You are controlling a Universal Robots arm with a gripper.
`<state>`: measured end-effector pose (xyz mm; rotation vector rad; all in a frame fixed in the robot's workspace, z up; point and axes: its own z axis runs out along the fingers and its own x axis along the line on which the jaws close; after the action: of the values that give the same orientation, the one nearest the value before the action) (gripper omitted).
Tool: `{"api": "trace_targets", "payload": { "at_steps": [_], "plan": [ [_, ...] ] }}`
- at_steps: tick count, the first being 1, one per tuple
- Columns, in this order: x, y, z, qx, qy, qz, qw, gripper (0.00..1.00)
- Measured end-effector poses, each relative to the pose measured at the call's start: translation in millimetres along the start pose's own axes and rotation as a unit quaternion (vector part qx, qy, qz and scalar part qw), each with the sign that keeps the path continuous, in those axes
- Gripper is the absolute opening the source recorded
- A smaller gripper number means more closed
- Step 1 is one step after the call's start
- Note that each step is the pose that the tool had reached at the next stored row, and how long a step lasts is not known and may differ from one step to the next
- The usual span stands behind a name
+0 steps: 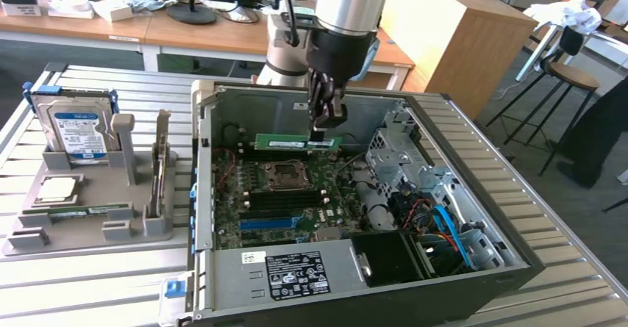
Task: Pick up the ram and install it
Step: 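Insert the ram into the slot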
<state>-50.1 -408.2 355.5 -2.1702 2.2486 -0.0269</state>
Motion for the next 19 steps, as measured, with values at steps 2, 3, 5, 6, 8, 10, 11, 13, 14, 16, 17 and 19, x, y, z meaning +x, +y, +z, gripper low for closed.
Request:
{"api": "trace_targets", "payload": {
  "at_steps": [2,3,5,6,8,10,11,13,14,16,17,19],
  "plan": [
    [0.0,0.1,2.1,0.0000,0.0000,0.000,1.0000,0.11],
    [0.0,0.1,3.3,0.0000,0.0000,0.000,1.0000,0.11],
    [0.0,0.1,5.6,0.0000,0.0000,0.000,1.0000,0.11],
    [0.0,0.2,6.8,0.0000,0.0000,0.000,1.0000,0.11],
    [0.0,0.2,9.0,0.0000,0.0000,0.000,1.0000,0.11],
    [0.0,0.3,11.2,0.0000,0.0001,0.000,1.0000,0.11],
    [0.0,0.3,12.3,0.0000,0.0001,0.000,1.0000,0.11],
    [0.0,0.3,14.6,0.0000,0.0000,0.000,1.0000,0.11],
    [0.0,0.4,15.8,0.0000,0.0000,0.000,1.0000,0.11],
    [0.0,0.4,18.2,0.0000,0.0000,0.000,1.0000,0.11],
    [0.0,0.5,19.4,0.0000,0.0000,0.000,1.0000,0.11],
    [0.0,0.5,21.7,0.0000,0.0000,0.000,1.0000,0.11]
  ]
}}
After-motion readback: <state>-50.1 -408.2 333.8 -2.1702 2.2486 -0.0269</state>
